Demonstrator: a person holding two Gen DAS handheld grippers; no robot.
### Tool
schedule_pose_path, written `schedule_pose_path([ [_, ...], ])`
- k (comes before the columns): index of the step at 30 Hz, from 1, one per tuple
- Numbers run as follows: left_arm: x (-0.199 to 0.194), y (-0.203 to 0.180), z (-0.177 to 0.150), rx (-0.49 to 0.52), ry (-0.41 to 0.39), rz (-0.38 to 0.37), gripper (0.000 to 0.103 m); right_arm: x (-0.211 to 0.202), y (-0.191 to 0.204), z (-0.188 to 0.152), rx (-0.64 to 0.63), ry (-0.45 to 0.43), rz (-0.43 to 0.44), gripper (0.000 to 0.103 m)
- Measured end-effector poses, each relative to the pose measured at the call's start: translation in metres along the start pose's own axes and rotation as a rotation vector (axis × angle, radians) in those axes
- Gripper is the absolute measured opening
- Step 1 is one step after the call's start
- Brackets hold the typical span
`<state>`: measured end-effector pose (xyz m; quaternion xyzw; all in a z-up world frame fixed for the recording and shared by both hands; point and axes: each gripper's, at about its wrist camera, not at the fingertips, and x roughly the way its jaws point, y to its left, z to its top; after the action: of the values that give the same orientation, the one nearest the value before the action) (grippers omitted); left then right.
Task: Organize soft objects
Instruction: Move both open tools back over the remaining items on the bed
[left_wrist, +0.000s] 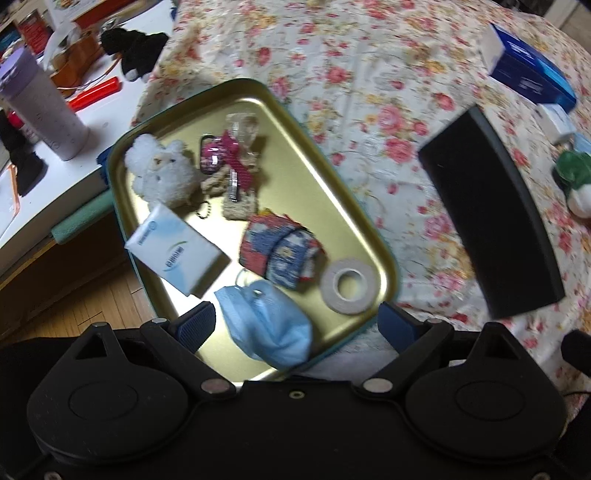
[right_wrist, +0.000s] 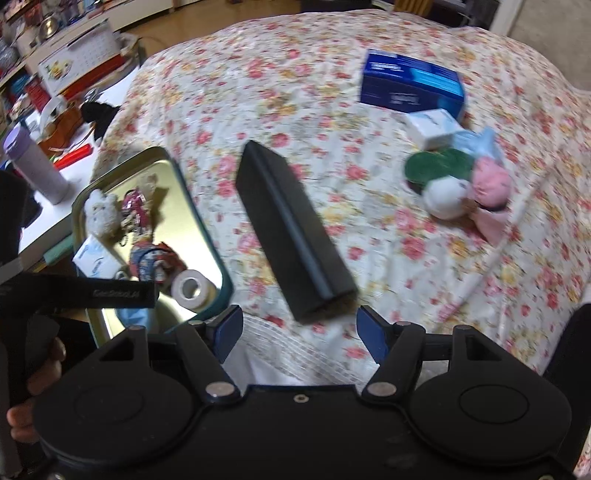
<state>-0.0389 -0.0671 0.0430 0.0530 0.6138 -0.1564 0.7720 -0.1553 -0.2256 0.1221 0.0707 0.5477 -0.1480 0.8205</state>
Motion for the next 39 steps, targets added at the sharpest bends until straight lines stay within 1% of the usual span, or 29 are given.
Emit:
schedule_pose_path([
  [4, -0.008, -0.025, -0.007, 0.047, 0.016, -0.035, 0.091, -0.004, -0.027, -0.008, 0.039, -0.007, -0.015, 0.067],
  [9, -0.02, -0.056, -0.016, 0.109, 0.019, -0.051, 0.092, -0.008, -0.061, -0.016, 0.097, -0.011, -0.037, 0.067],
  [14, -0.029, -0.082, -0.022, 0.163, 0.023, -0.069, 0.092, -0.009, -0.096, -0.016, 0.175, -0.008, -0.044, 0.067],
  [21, -0.039, -0.107, -0.025, 0.218, 0.011, -0.065, 0.092, -0.006, -0.133, -0.014, 0.269, -0.009, -0.053, 0.068],
  [28, -0.034, -0.119, -0.027, 0.241, 0.024, -0.066, 0.092, -0.008, -0.144, -0.014, 0.304, -0.016, -0.057, 0.068],
  [39, -0.034, -0.115, -0.025, 0.238, 0.021, -0.062, 0.092, -0.006, -0.141, -0.013, 0.296, -0.016, -0.062, 0.068],
])
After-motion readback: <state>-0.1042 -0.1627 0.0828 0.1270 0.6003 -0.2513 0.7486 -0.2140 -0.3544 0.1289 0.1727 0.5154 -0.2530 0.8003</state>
